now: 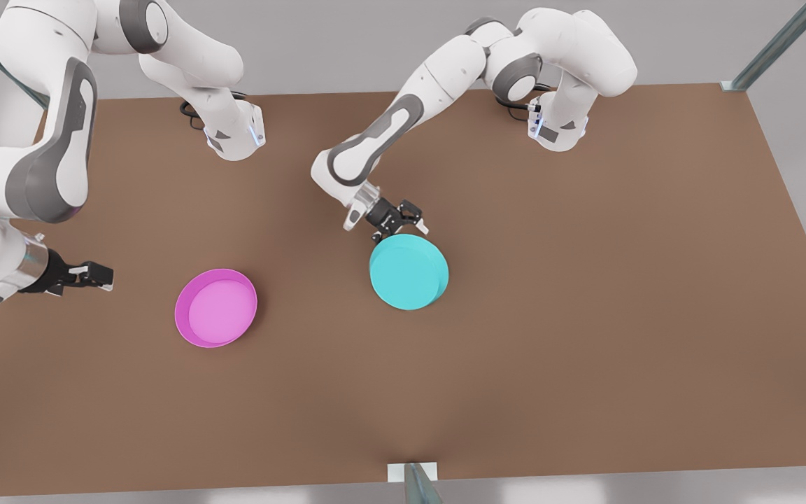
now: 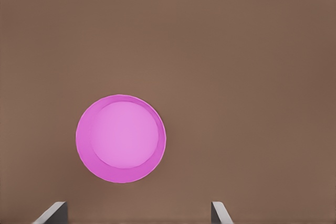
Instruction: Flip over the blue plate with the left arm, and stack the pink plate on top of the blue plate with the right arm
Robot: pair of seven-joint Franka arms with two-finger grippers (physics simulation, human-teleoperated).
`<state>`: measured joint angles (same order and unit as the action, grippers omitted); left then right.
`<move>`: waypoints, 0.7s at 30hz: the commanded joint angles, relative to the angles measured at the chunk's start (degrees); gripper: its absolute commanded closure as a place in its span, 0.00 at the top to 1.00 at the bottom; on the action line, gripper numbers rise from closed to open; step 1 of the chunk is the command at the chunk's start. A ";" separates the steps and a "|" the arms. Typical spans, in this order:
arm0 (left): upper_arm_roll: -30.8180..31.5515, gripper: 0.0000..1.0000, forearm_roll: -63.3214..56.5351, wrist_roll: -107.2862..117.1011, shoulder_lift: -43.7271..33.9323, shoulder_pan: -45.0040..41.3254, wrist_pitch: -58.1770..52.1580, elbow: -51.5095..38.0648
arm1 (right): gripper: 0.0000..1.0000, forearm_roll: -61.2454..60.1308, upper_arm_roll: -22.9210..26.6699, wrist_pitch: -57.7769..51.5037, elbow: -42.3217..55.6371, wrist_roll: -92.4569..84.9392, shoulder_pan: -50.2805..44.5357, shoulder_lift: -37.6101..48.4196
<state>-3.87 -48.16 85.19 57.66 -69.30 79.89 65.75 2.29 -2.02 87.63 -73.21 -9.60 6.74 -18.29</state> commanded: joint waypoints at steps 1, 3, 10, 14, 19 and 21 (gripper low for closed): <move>-0.09 1.00 9.30 -0.20 0.00 0.30 0.00 -0.53 | 1.00 -0.01 0.00 0.00 0.00 -0.07 0.03 0.00; -0.18 1.00 15.72 -0.99 -0.61 1.09 0.00 -0.62 | 1.00 -0.01 0.00 0.00 -0.09 0.02 -0.06 0.00; 0.26 1.00 32.76 -15.30 -2.98 0.92 -10.62 -2.65 | 1.00 -1.50 -0.09 7.45 -14.48 -2.62 -0.32 4.82; 4.04 1.00 52.89 -17.43 -5.18 0.48 -12.31 -11.60 | 1.00 -5.01 -0.26 17.90 -28.53 -5.87 1.35 10.18; 3.25 1.00 60.55 -24.71 -13.18 17.34 -12.13 -15.48 | 1.00 -10.55 1.41 27.42 -40.16 -10.79 1.09 10.99; 3.16 1.00 59.94 -37.79 -16.08 29.90 -12.57 -15.39 | 1.00 -11.43 1.58 31.63 -38.94 -10.00 0.56 7.31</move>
<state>-1.04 9.29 43.50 40.75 -36.00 67.25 50.36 -10.72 -0.36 120.80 -112.25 -19.60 7.10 -11.96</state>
